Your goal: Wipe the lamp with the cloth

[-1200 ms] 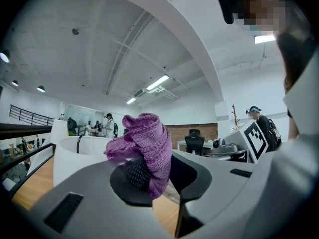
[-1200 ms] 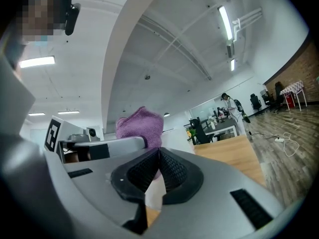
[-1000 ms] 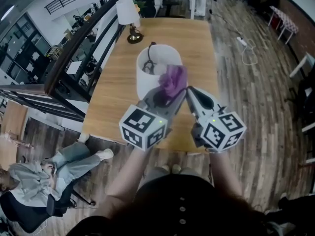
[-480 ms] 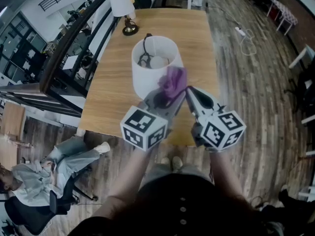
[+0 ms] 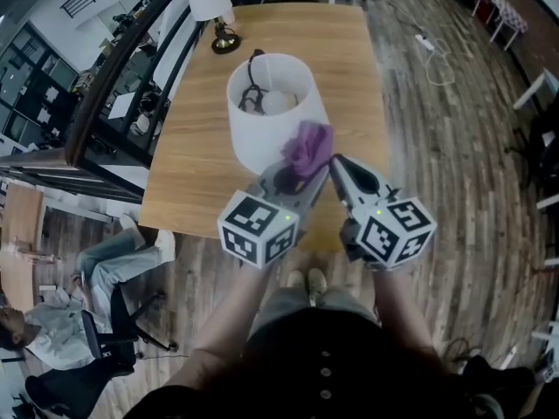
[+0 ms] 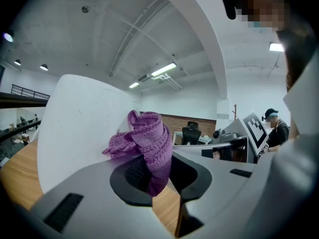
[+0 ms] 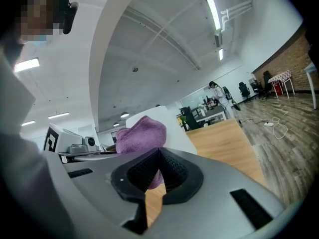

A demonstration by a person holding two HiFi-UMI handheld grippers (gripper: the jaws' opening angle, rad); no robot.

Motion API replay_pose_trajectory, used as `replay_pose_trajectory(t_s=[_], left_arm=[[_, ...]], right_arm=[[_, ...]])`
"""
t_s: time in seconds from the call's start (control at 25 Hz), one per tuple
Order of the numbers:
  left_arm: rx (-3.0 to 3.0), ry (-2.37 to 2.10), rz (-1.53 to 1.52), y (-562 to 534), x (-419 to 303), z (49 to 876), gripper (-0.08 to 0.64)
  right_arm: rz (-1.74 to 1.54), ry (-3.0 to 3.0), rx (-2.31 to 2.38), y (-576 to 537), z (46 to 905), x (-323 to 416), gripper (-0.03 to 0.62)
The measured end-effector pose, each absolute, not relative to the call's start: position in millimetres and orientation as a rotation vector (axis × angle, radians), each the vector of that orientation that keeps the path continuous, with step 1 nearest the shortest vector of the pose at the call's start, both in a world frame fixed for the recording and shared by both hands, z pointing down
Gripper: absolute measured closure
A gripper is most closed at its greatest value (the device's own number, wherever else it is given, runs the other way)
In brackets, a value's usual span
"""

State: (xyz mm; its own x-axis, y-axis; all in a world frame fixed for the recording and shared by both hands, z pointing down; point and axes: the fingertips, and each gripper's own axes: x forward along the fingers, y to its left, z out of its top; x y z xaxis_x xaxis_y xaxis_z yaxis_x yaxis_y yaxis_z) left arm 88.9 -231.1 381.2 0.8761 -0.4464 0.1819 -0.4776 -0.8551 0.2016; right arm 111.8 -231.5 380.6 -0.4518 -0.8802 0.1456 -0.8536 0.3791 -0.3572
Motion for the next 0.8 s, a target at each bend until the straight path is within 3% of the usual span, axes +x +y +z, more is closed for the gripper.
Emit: replay_pose_trajectory(t_s=[0.8], left_arm=[[2.717,-0.65,0.305,-220,93,430,0.482]], right_arm=[[-0.702,2.542,-1.623,-225,407,111,0.58]])
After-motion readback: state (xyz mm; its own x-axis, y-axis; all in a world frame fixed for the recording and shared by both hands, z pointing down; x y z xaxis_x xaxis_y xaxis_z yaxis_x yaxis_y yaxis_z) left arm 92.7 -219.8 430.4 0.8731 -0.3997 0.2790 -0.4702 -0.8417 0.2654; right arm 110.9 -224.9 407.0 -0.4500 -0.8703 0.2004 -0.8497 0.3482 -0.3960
